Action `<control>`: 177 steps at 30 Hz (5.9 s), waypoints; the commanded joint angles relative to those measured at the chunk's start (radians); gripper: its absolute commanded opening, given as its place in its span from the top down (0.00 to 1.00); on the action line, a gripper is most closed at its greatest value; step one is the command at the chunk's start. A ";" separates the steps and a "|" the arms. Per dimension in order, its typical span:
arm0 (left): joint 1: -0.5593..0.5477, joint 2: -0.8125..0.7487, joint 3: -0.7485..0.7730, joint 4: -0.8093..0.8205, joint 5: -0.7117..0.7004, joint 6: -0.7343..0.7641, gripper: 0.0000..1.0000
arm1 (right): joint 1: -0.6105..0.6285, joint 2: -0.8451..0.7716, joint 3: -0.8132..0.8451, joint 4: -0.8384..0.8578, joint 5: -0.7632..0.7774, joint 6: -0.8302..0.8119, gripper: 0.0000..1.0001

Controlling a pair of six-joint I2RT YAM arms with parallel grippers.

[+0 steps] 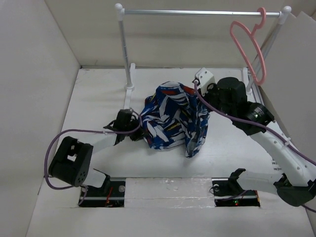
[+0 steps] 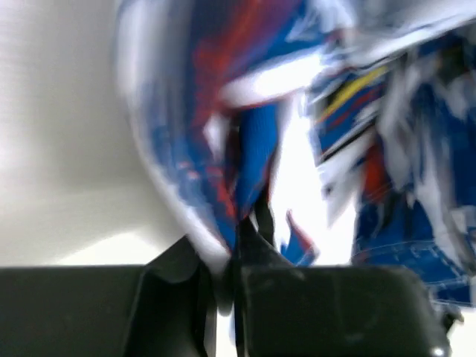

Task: Place the trousers on the hanger
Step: Flatten out the trousers at the center of the board.

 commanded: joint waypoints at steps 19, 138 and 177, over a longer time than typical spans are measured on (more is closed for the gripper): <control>0.619 -0.432 0.811 -0.938 -0.680 0.387 1.00 | -0.067 0.076 0.935 -0.607 -0.404 0.074 1.00; 0.590 -0.616 0.461 -1.012 -0.863 -0.059 0.04 | 0.113 0.000 -0.716 0.305 -0.436 0.226 0.30; 0.531 0.278 0.526 -0.512 -0.702 0.116 0.39 | 0.193 0.069 -0.650 0.356 -0.562 0.170 0.73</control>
